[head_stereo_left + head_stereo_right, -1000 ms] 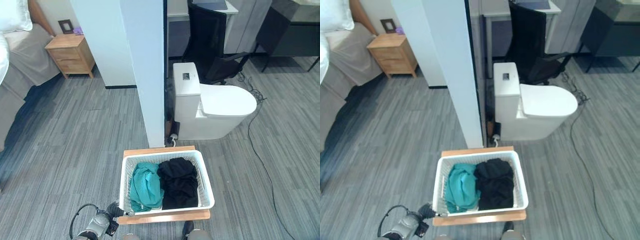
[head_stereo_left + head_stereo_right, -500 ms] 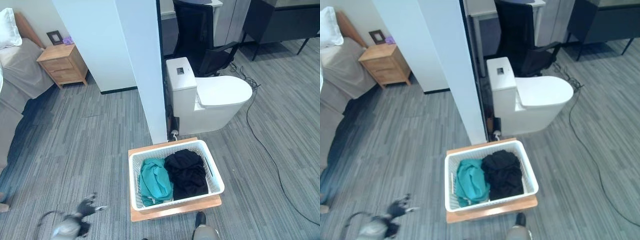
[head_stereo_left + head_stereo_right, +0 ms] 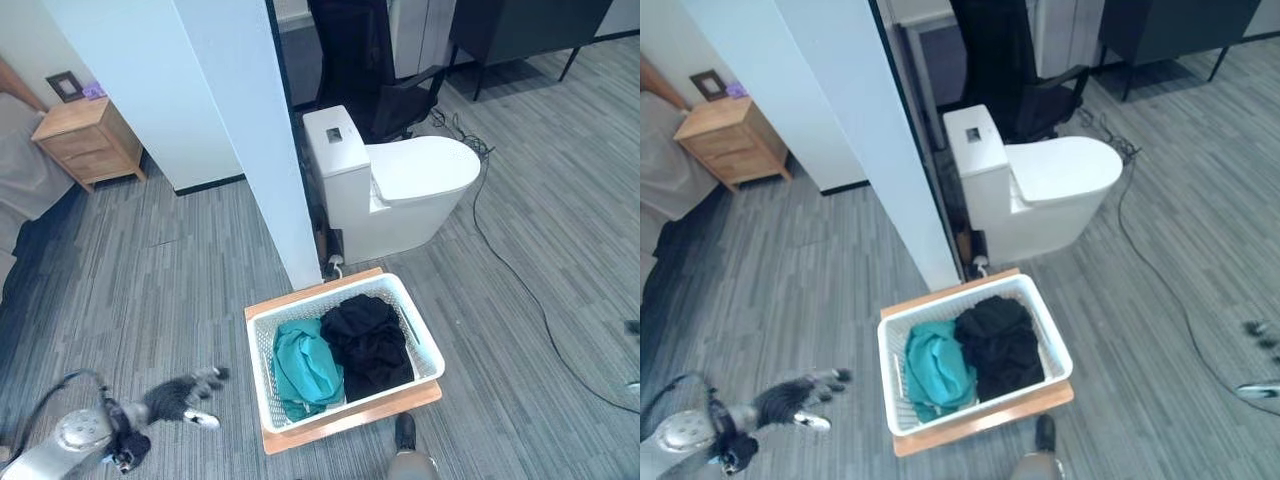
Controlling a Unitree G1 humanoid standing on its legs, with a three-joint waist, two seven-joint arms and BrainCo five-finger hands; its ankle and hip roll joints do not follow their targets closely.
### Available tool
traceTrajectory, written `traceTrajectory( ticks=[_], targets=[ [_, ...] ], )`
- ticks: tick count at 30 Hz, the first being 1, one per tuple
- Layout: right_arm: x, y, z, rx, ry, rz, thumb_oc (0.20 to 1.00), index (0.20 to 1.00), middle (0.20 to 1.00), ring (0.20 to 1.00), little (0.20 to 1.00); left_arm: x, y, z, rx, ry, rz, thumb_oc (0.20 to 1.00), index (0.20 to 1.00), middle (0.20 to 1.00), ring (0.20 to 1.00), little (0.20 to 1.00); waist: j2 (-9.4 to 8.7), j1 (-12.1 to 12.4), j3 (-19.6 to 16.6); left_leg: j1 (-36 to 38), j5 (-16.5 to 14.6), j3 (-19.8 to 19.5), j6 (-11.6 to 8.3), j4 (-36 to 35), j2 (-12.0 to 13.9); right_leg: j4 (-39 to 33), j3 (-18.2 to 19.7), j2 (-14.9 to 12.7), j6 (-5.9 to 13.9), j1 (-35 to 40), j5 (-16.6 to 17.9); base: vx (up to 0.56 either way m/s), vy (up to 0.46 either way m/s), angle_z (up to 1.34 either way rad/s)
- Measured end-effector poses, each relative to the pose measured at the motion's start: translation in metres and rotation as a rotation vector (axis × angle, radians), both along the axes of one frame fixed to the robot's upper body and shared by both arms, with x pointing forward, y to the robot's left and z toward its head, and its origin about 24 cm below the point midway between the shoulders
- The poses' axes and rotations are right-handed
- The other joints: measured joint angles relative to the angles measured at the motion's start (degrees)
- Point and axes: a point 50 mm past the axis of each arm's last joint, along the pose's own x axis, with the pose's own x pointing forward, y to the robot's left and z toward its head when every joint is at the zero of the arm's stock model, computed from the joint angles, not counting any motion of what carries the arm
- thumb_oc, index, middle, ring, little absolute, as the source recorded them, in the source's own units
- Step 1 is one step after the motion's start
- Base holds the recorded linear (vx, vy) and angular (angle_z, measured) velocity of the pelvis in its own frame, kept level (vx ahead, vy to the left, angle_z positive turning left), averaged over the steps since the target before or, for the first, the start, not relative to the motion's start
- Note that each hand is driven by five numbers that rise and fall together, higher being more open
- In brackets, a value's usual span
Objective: Grab the laundry basket,head to the washer,open it,put in the laundry and shut it.
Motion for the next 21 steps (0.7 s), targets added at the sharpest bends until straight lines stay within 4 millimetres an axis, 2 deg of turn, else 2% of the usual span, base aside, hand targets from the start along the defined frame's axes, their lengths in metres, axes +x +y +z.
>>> traceTrajectory(
  ticks=[2, 3, 6, 13, 18, 19, 20, 21],
  targets=[
    [0.006, -0.001, -0.003, 0.000, 0.010, 0.006, 1.000, 1.000, 1.000, 1.000, 1.000, 0.007, 0.000, 0.001, 0.008, 0.014, -0.012, 1.000, 1.000, 1.000, 1.000, 1.000, 0.36, 0.02, -0.15, 0.32, 0.09, -0.13, -0.15, 0.16, 0.17, 0.00, -0.05, 0.15, 0.00, 0.45, -0.01, 0.01, -0.017, 0.03],
    [0.014, -0.001, -0.004, 0.002, 0.016, 0.010, 1.000, 1.000, 1.000, 1.000, 1.000, 0.024, -0.001, 0.002, 0.034, -0.018, -0.018, 1.000, 1.000, 1.000, 1.000, 1.000, 0.50, -0.06, -0.24, 0.30, 0.08, -0.60, -0.17, -0.02, 0.19, -0.01, -0.37, 0.08, 0.20, 0.69, -0.29, 0.02, -0.027, 0.09],
    [0.022, -0.001, -0.005, -0.012, 0.045, 0.022, 1.000, 1.000, 1.000, 1.000, 1.000, 0.044, -0.001, 0.005, 0.056, -0.049, -0.014, 1.000, 1.000, 1.000, 1.000, 1.000, -0.07, 0.15, 0.20, 0.27, 0.07, -0.94, -0.19, -0.09, 0.24, -0.02, -0.54, 0.06, 0.23, 0.90, -0.32, 0.02, -0.022, 0.06],
    [0.040, 0.019, -0.004, -0.006, 0.056, 0.105, 1.000, 1.000, 1.000, 1.000, 1.000, 0.053, 0.007, -0.016, 0.114, 0.005, 0.051, 1.000, 1.000, 1.000, 1.000, 1.000, -0.59, 0.10, 0.57, 0.08, 0.11, -0.84, -0.26, -0.01, 0.14, -0.03, -0.38, 0.00, 0.18, 0.49, -0.36, 0.00, 0.000, 0.00],
    [0.051, 0.008, -0.009, -0.032, 0.083, 0.048, 1.000, 1.000, 1.000, 1.000, 1.000, 0.073, -0.005, -0.057, 0.187, 0.018, 0.097, 1.000, 1.000, 1.000, 1.000, 1.000, -0.16, 0.52, 0.29, -1.80, 0.23, -1.07, -0.11, 0.20, 0.02, -0.01, -0.51, -0.16, -0.13, -1.19, -0.05, -0.01, 0.002, 0.00],
    [0.055, 0.005, -0.012, -0.044, 0.088, 0.036, 1.000, 1.000, 1.000, 1.000, 1.000, 0.073, -0.010, -0.067, 0.204, 0.035, 0.100, 1.000, 1.000, 1.000, 1.000, 1.000, -0.34, 0.55, 0.60, -1.92, 0.38, -1.08, -0.12, 0.19, 0.08, 0.00, -0.53, -0.07, -0.25, -1.34, 0.27, -0.04, 0.010, 0.00],
    [0.058, 0.000, -0.017, -0.057, 0.101, 0.008, 1.000, 1.000, 1.000, 1.000, 1.000, 0.077, -0.026, -0.087, 0.177, 0.065, 0.167, 1.000, 1.000, 1.000, 1.000, 1.000, -0.33, 0.83, 0.61, -1.91, 0.39, -1.10, -0.11, 0.18, 0.11, -0.01, -0.56, -0.06, -0.20, -1.34, 0.23, 0.00, 0.000, 0.00],
    [0.061, -0.002, -0.019, -0.070, 0.113, -0.001, 1.000, 1.000, 1.000, 1.000, 1.000, 0.079, -0.032, -0.095, 0.156, 0.077, 0.214, 1.000, 1.000, 1.000, 1.000, 1.000, -0.31, 0.89, 0.67, -1.95, 0.39, -1.10, -0.11, 0.14, 0.09, -0.01, -0.56, -0.07, -0.14, -1.40, 0.18, 0.00, 0.000, 0.00]
  ],
)
